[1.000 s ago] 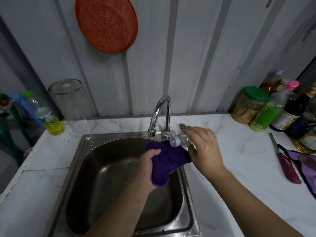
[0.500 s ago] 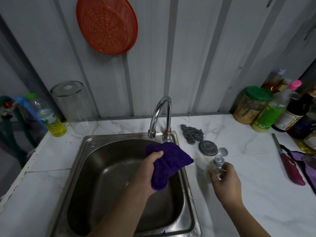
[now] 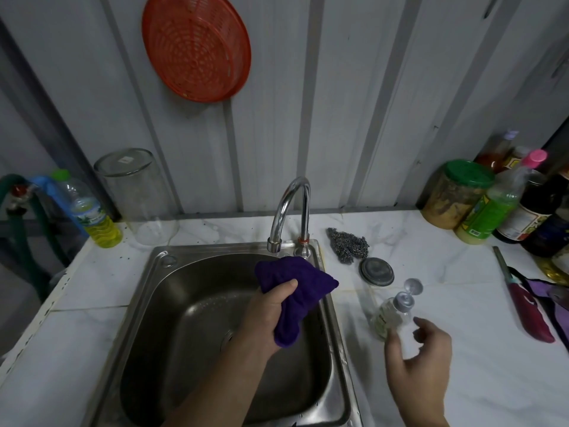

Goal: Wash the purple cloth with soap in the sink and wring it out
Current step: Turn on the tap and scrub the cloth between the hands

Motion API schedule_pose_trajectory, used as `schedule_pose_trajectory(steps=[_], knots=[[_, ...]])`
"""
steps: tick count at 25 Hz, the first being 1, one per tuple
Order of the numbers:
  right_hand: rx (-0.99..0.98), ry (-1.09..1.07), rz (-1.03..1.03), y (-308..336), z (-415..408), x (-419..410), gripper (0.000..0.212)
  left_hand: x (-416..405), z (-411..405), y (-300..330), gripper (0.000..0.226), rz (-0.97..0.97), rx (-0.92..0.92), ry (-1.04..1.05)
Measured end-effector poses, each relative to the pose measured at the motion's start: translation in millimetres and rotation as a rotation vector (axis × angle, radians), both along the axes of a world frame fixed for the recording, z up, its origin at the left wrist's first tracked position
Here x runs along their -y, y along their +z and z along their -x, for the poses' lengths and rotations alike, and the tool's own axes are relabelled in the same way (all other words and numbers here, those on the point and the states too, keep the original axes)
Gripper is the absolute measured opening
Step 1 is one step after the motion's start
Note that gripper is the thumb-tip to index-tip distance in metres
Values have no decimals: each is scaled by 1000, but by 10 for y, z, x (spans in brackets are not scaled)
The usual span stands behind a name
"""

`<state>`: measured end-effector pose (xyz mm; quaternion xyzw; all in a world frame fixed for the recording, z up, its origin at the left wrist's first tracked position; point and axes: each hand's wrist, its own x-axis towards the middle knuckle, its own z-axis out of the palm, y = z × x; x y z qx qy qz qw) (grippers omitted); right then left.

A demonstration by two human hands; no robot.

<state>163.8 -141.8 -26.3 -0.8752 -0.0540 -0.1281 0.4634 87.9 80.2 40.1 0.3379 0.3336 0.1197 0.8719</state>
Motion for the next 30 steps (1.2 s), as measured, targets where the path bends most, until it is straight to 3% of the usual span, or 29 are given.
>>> schedule_pose_trajectory(steps=[4, 10, 14, 18, 24, 30], knots=[[159, 385, -96, 213, 207, -538, 15, -84, 11, -69, 27, -12, -52, 40], [-106, 497, 24, 431, -769, -1604, 35, -294, 18, -136, 31, -12, -131, 91], [-175, 548, 156, 378, -1306, -1957, 40, -398, -45, -102, 48, -1, -99, 61], [-204, 595, 252, 327, -1558, -2153, 39, -462, -158, -42, 27, -4, -123, 47], [-262, 623, 233, 202, -1787, -2377, 34, -536, -189, -104, 32, 34, -97, 1], [-308, 521, 153, 73, -1920, -2521, 24, -540, -139, -142, 37, 116, -53, 15]])
